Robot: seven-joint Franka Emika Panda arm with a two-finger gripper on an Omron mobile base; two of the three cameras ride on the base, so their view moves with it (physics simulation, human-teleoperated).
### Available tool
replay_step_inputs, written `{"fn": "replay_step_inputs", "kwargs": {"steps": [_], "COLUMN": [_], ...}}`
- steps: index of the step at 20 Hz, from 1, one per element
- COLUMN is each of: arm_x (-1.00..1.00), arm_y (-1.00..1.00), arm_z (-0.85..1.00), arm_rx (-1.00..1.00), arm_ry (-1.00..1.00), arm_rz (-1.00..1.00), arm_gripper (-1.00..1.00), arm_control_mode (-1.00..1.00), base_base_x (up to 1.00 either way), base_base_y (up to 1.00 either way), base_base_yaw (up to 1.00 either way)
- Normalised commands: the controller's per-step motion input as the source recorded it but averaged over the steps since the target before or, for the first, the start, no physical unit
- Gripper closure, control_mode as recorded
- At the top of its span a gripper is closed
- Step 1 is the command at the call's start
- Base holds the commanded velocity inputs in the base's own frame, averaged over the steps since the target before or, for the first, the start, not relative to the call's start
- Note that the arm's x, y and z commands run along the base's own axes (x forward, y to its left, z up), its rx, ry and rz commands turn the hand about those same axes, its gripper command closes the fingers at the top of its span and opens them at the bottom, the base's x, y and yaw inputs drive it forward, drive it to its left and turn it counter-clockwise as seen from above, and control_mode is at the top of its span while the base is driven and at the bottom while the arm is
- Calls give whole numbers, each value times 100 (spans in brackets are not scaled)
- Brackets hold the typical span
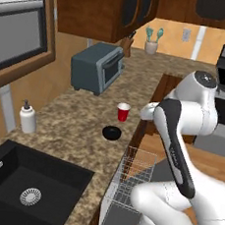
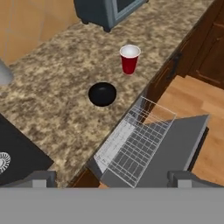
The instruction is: Pick up the cup and bowl from the counter, place them in the dishwasher, and close the dishwasher door.
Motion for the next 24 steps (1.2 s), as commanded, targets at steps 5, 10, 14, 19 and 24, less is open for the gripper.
{"fn": "replay_step_inputs", "kwargs": {"steps": [5,10,14,19,24], "arm_x": [100,99,99,92,72], "arm_y": [-33,-24,-15,0,23], "arm_z": [-29,-27,-28,-32,-38], "arm_rx": [13,8,3,3,0], "arm_ry": [4,5,3,3,19], "arm_rz": [11,5,0,-6,-16], "arm_gripper": [-100,-100,-100,-100,-100], "arm_control_mode": [-100,-100,-100,-100,-100], "base_base_x": [0,0,0,0,0], "base_base_y": [0,0,0,0,0], "base_base_yaw": [0,0,0,0,0]}}
